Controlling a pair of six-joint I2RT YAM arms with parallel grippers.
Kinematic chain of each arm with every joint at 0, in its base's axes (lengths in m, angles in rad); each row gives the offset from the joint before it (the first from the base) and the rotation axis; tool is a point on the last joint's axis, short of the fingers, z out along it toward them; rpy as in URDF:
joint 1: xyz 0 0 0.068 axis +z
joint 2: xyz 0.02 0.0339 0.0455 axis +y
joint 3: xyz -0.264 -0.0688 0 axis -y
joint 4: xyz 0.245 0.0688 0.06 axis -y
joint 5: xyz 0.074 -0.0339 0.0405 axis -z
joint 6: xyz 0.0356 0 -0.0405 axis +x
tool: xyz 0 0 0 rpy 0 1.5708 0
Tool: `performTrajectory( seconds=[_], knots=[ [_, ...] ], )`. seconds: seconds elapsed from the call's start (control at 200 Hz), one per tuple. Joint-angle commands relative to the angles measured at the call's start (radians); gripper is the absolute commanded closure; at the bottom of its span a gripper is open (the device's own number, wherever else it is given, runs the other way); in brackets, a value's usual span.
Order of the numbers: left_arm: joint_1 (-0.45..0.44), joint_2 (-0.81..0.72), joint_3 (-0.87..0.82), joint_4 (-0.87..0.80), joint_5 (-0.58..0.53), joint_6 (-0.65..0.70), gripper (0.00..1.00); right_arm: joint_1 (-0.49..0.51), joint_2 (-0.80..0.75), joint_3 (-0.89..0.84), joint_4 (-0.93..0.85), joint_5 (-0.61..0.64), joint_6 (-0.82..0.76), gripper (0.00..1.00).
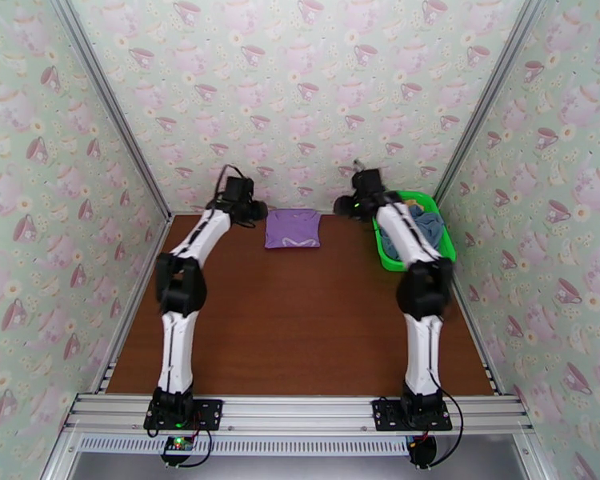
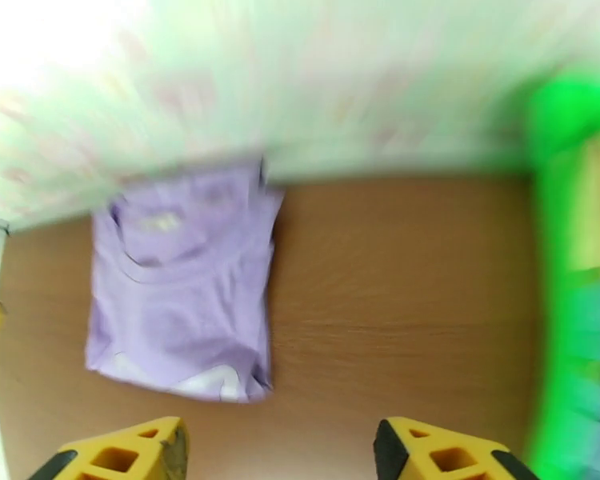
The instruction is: Fold and stack the mixed laundry pile
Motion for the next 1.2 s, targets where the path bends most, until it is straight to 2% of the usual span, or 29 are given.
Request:
performTrajectory(
  seconds=[0.0,0.035,0.05,0.105,0.165,0.18,0.275,0.346,0.471,0.541,0.601,0.641,0.681,0.731,0.776,1.027,1.192],
  knots=[
    [-0.016,-0.269,-0.233,0.261,0.019,0.014,0.51,-0.029,-0.298,-0.241,0.056,0.049,-0.061,0.26],
    [-0.017,-0.34,-0.315,0.302,0.036,0.0,0.47,-0.061,-0.376,-0.344,0.134,0.015,-0.038,0.04],
    [-0.016,-0.366,-0.347,0.317,0.048,-0.006,0.45,-0.079,-0.408,-0.385,0.163,-0.011,-0.029,0.01],
    [-0.016,-0.45,-0.443,0.341,0.065,-0.009,0.31,-0.143,-0.483,-0.486,0.221,-0.092,0.006,0.0],
    [-0.017,-0.521,-0.522,0.336,0.126,-0.004,0.04,-0.179,-0.52,-0.531,0.221,-0.125,-0.001,0.0],
    [-0.016,-0.538,-0.539,0.335,0.142,-0.001,0.0,-0.182,-0.526,-0.539,0.216,-0.117,-0.01,0.0],
    [-0.015,-0.62,-0.646,0.348,0.217,0.0,0.0,-0.19,-0.523,-0.568,0.164,0.026,-0.038,0.0],
    [-0.01,-0.671,-0.728,0.404,0.272,-0.026,0.0,-0.223,-0.477,-0.559,0.106,0.076,-0.026,0.0],
    [0.014,-0.741,-0.905,0.624,0.357,-0.18,0.0,-0.328,-0.317,-0.473,-0.008,0.041,0.009,0.0],
    [0.032,-0.767,-1.011,0.764,0.367,-0.289,0.0,-0.38,-0.207,-0.405,-0.058,-0.018,0.015,0.0],
    [0.052,-0.764,-1.052,0.83,0.429,-0.327,0.0,-0.415,-0.11,-0.344,-0.089,-0.07,0.02,0.0],
    [0.059,-0.746,-1.033,0.774,0.48,-0.316,0.0,-0.429,-0.056,-0.311,-0.095,-0.088,0.02,0.0],
    [0.059,-0.717,-0.982,0.637,0.513,-0.279,0.0,-0.434,-0.01,-0.284,-0.086,-0.083,0.022,0.0],
    [0.057,-0.677,-0.89,0.465,0.52,-0.222,0.0,-0.437,0.044,-0.249,-0.075,-0.065,0.023,0.0],
    [0.056,-0.649,-0.855,0.381,0.52,-0.187,0.0,-0.437,0.094,-0.209,-0.07,-0.05,0.025,0.0],
    [0.05,-0.666,-0.871,0.31,0.42,-0.118,0.1,-0.437,0.332,0.023,-0.073,-0.07,0.042,0.07],
    [0.037,-0.702,-0.844,0.224,0.354,-0.07,0.11,-0.437,0.456,0.161,-0.125,-0.083,0.057,0.19]
  ],
)
